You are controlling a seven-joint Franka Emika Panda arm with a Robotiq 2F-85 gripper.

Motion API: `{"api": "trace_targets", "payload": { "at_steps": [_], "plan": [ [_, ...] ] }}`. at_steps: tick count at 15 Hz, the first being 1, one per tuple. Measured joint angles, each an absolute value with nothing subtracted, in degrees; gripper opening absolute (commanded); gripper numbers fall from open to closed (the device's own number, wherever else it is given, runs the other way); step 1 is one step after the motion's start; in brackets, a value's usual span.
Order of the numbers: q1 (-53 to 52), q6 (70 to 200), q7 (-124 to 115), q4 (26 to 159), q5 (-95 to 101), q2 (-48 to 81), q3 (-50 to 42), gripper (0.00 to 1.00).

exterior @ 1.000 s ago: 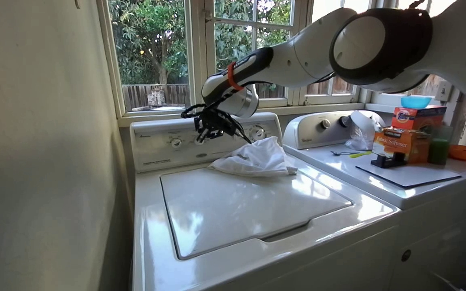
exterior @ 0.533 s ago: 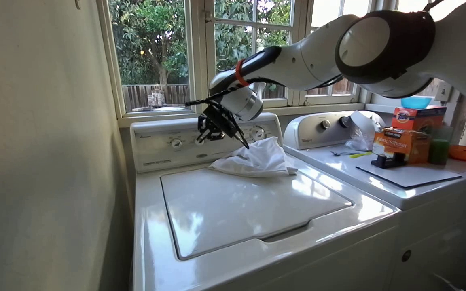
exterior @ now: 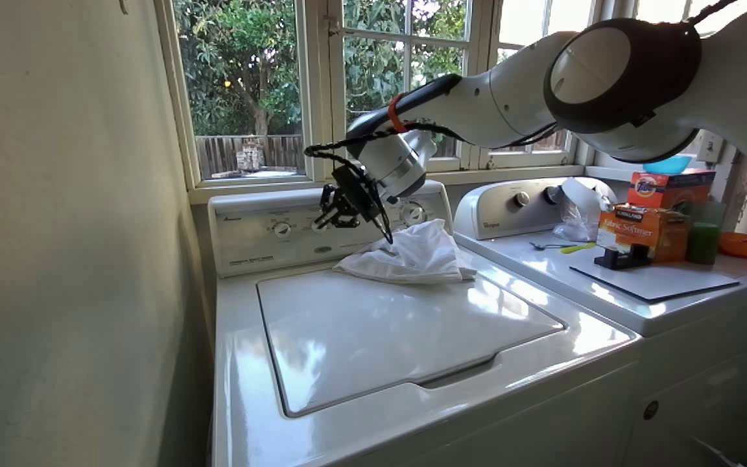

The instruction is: Turn the middle knob on the machine on the left

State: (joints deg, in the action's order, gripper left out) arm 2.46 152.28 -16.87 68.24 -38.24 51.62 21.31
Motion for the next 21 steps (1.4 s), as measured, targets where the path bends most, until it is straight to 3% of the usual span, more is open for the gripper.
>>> {"api": "trace_targets", "payload": {
  "at_steps": [3, 4, 6, 13, 21],
  "plan": [
    [3.17, 152.29, -15.96, 68.59, -44.01, 51.84, 22.03, 0.03],
    [3.36, 152.30, -15.38, 68.76, -46.20, 51.87, 22.17, 0.39],
    [3.69, 152.38, -13.73, 69.07, -50.86, 51.92, 22.50, 0.46],
    [0.80, 146.36, -1.51, 69.32, -57.16, 49.50, 23.49, 0.99],
    [-6.23, 133.78, -4.46, 76.35, -43.52, 37.71, 12.44, 1.00]
  ]
}}
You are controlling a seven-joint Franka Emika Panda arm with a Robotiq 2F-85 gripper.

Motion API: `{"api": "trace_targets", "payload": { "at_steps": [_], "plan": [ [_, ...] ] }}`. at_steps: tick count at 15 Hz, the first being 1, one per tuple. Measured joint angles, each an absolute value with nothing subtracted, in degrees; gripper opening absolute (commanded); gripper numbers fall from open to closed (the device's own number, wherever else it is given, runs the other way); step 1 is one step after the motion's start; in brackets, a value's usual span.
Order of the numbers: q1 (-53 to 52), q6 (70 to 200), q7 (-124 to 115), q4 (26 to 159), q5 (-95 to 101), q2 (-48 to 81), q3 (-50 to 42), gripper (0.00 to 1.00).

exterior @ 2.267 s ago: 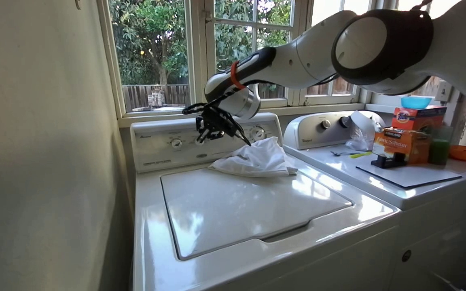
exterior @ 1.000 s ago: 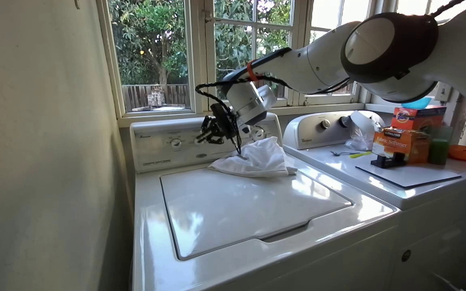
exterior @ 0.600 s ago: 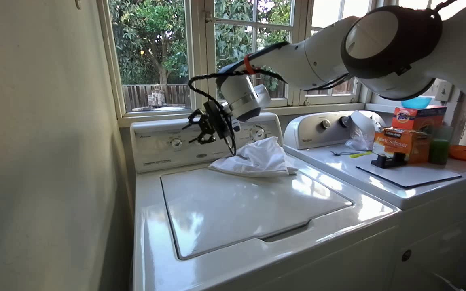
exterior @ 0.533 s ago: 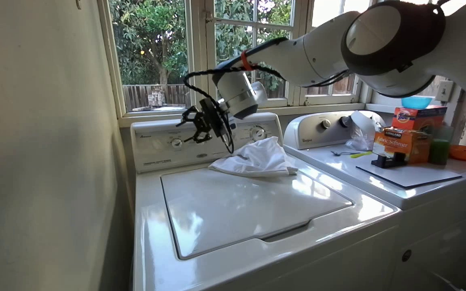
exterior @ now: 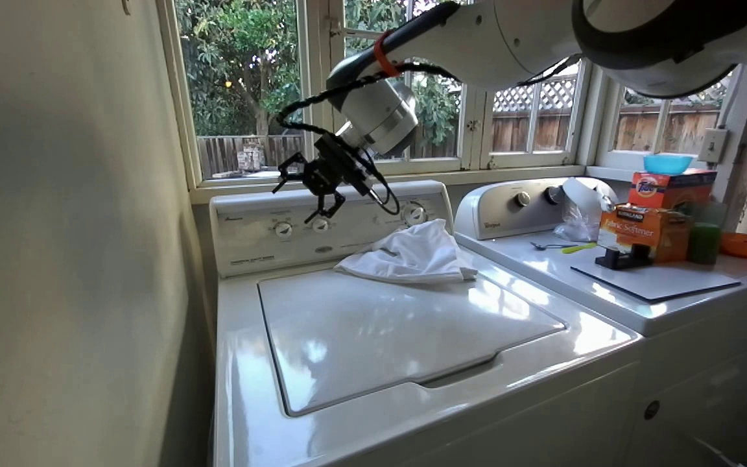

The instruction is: Turn the middle knob on the machine on the left

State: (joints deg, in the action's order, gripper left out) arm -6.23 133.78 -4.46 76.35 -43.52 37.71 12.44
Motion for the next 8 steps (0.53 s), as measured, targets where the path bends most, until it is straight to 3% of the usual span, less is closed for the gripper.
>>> {"api": "trace_targets", "payload": {
  "at_steps": [8],
  "plan": [
    [-5.63, 121.21, -5.56, 83.08, -21.61, 26.86, 4.59, 1.00]
  ]
}}
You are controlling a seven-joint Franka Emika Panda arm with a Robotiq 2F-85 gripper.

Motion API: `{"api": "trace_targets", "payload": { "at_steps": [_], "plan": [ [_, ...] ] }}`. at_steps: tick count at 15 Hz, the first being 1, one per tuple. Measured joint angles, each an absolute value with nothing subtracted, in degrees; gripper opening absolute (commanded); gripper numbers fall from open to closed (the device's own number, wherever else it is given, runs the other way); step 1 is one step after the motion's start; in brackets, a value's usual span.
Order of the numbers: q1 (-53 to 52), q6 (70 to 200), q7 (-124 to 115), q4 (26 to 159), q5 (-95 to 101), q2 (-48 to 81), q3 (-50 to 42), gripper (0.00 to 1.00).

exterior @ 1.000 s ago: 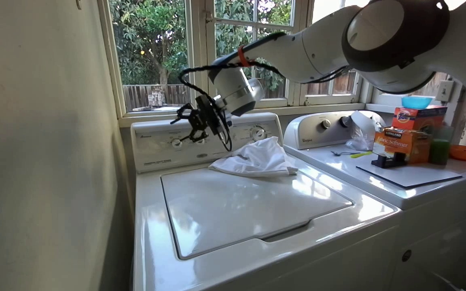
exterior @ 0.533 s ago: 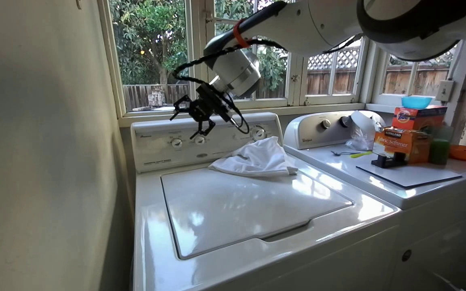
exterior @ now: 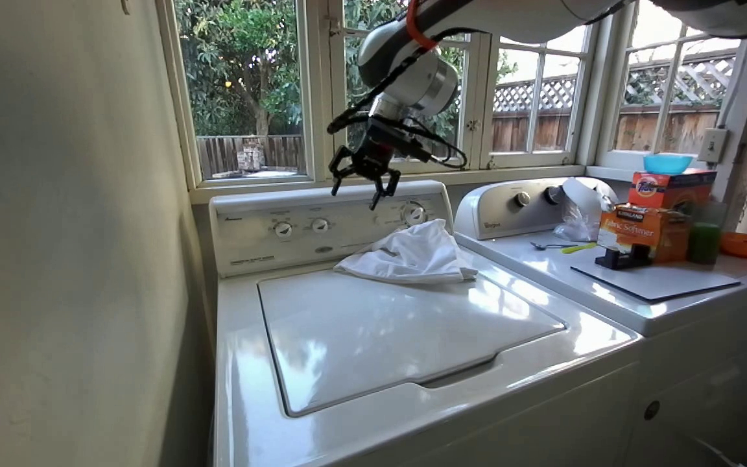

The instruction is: Turn the middle knob on the machine on the left

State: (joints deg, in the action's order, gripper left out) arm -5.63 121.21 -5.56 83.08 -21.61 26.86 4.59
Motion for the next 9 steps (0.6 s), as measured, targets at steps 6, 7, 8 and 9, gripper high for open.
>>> {"api": "trace_targets", "payload": {
  "at_steps": [6, 7, 8, 9],
  "plan": [
    [-5.76, 115.48, -6.44, 87.59, -2.59, 19.56, 0.60, 1.00],
    [-5.87, 115.04, -7.13, 88.30, 0.81, 18.53, 0.08, 1.00],
    [-5.98, 115.00, -8.00, 89.09, 4.25, 17.50, -0.37, 1.00],
    [-6.08, 115.12, -8.81, 89.77, 7.79, 16.57, -0.76, 1.00]
  ]
}}
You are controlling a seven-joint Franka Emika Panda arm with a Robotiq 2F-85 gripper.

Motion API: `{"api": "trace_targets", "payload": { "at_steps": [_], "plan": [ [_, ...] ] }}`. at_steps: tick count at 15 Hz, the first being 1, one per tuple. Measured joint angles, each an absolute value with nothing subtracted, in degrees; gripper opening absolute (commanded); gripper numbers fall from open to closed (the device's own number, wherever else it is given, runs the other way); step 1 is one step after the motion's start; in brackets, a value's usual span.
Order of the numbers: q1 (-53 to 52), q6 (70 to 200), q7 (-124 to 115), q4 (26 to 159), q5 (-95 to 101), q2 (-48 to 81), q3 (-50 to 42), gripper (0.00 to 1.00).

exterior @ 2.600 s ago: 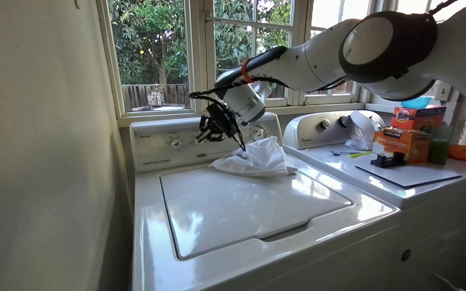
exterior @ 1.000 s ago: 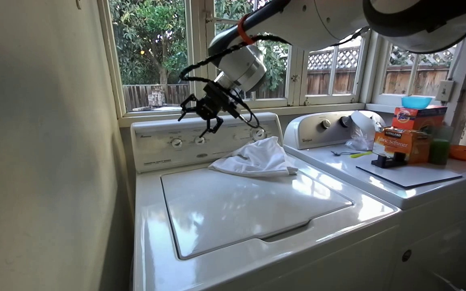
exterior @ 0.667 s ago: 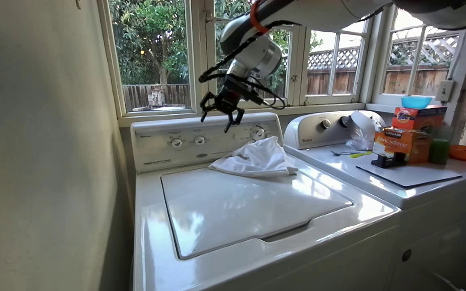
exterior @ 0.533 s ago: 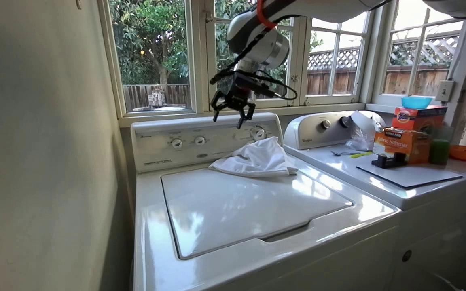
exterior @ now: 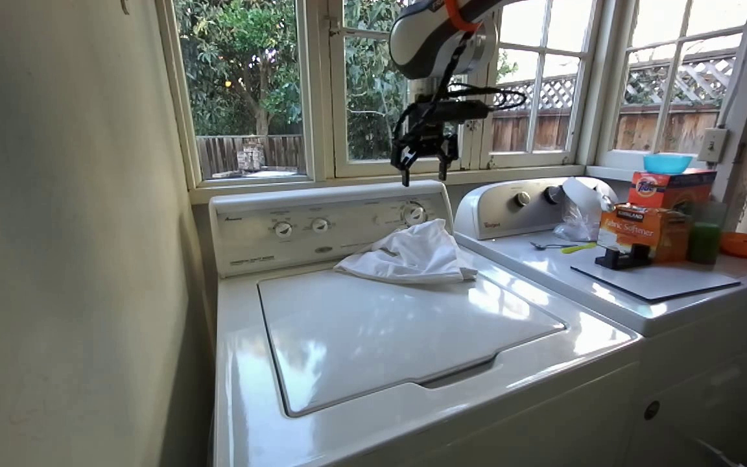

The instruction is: Turn the middle knob on the machine on the left

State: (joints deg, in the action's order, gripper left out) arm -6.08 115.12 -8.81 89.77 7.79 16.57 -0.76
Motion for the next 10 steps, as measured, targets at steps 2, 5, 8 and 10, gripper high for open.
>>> {"api": "trace_targets", "payload": {
  "at_steps": [2, 5, 8, 10],
  "plan": [
    [-6.14, 116.75, -10.35, 91.50, 14.67, 14.79, -1.40, 1.00],
    [-6.00, 120.28, -11.71, 93.15, 17.85, 13.72, -1.72, 1.00],
    [-6.01, 120.28, -11.71, 93.04, 17.85, 13.87, -1.55, 1.00],
    [-6.01, 120.28, -11.71, 93.04, 17.85, 13.87, -1.54, 1.00]
  ]
}}
